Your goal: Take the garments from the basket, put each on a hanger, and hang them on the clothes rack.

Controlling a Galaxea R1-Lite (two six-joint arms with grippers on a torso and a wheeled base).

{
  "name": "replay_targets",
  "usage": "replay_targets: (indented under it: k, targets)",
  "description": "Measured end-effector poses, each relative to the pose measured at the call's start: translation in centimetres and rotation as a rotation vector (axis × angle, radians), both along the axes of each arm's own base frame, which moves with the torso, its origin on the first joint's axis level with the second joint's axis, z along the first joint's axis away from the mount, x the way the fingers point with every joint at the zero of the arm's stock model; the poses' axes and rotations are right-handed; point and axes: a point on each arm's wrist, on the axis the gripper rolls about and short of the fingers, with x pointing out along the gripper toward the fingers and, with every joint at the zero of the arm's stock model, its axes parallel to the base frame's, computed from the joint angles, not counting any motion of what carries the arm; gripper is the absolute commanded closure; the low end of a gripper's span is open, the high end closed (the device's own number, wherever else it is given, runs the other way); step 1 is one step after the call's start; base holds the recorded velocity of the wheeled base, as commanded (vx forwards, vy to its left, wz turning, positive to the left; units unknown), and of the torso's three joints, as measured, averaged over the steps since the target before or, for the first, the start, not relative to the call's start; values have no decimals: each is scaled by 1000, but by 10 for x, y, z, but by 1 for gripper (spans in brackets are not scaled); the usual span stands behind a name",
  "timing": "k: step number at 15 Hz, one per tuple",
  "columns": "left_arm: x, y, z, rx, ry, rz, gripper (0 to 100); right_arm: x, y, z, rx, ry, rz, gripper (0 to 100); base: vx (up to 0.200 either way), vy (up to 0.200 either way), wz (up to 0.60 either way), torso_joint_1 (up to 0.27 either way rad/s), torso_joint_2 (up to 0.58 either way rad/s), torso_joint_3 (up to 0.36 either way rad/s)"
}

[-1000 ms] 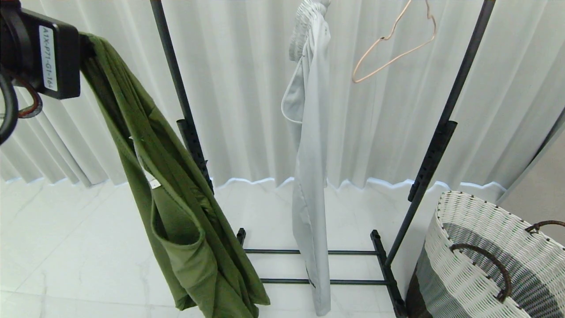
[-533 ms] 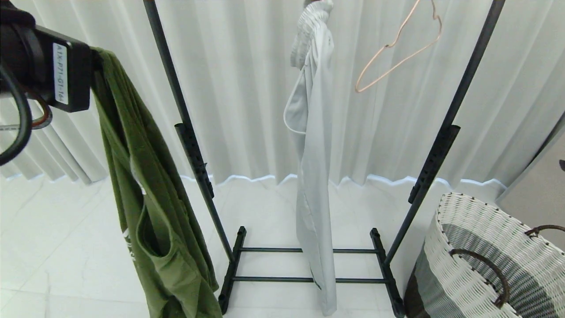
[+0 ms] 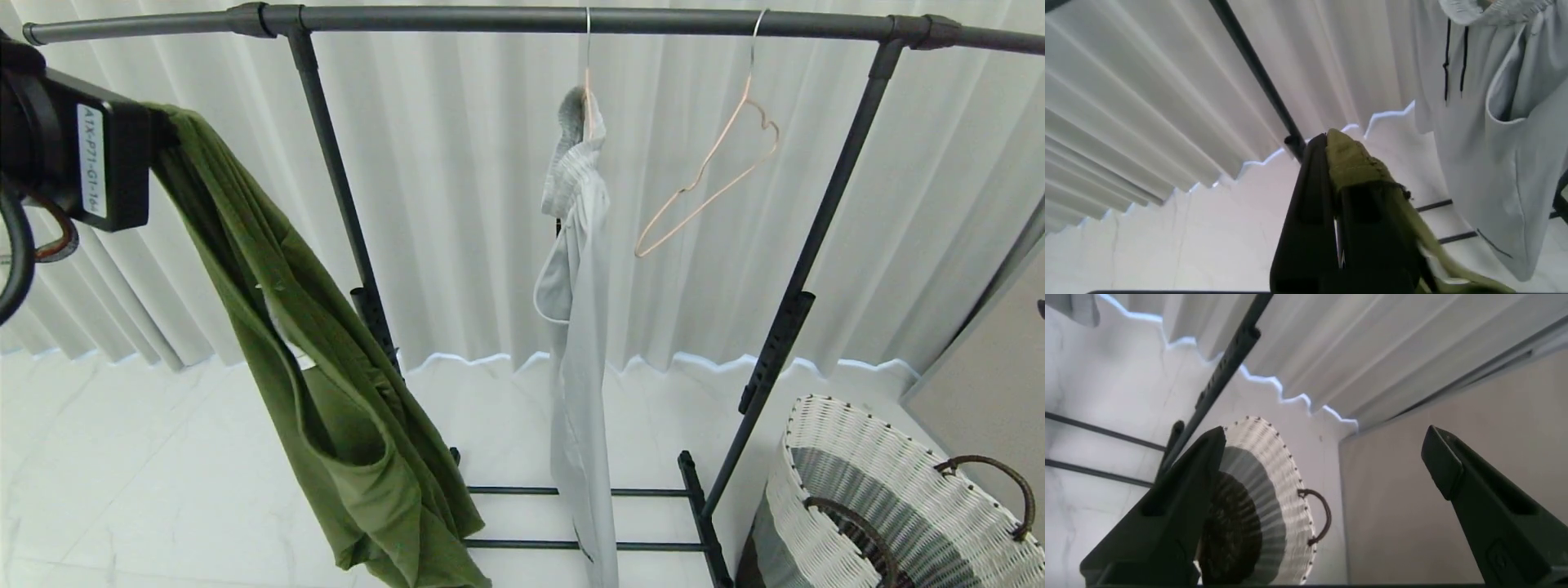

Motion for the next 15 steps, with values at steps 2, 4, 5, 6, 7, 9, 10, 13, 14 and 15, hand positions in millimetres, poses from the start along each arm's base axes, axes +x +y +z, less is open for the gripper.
replay_targets:
  k: [2,4,5,6,7,9,10,13,14,15]
  targets:
    - [-4,3,-2,-3,-9,-2,100,0,0,0,2,0,0,0,0,0,0,190,-474,-300]
    - [-4,3,2,-41,-67,-2,100,0,0,0,2,1,0,0,0,0,0,195,-491,-305]
    - [-3,2,3,-58,-94,-3,100,0,0,0,2,0,-1,0,0,0,0,207,-496,-300]
    - [-3,2,1,-52,-93,-3,100,0,0,0,3,-1,-1,0,0,0,0,203,-500,-305]
    - [-2,1,-1,-36,-88,-5,100,1,0,0,3,-1,1,0,0,0,0,207,-491,-290]
    - [-2,1,-4,-19,-82,-6,100,1,0,1,7,-13,4,0,0,0,0,222,-517,-303]
    - [-2,1,-5,-17,-81,-6,100,0,0,1,8,-15,5,0,0,0,0,222,-525,-305]
    - [-1,1,-5,-17,-77,-6,100,1,1,-1,37,-41,56,0,0,0,0,242,-544,-304]
    - [-1,1,-6,-17,-77,-6,100,2,2,-2,41,-53,62,0,200,0,0,256,-564,-305]
    - [-1,0,-6,-19,-75,-6,100,3,2,-3,42,-54,63,0,200,0,0,183,-442,-232]
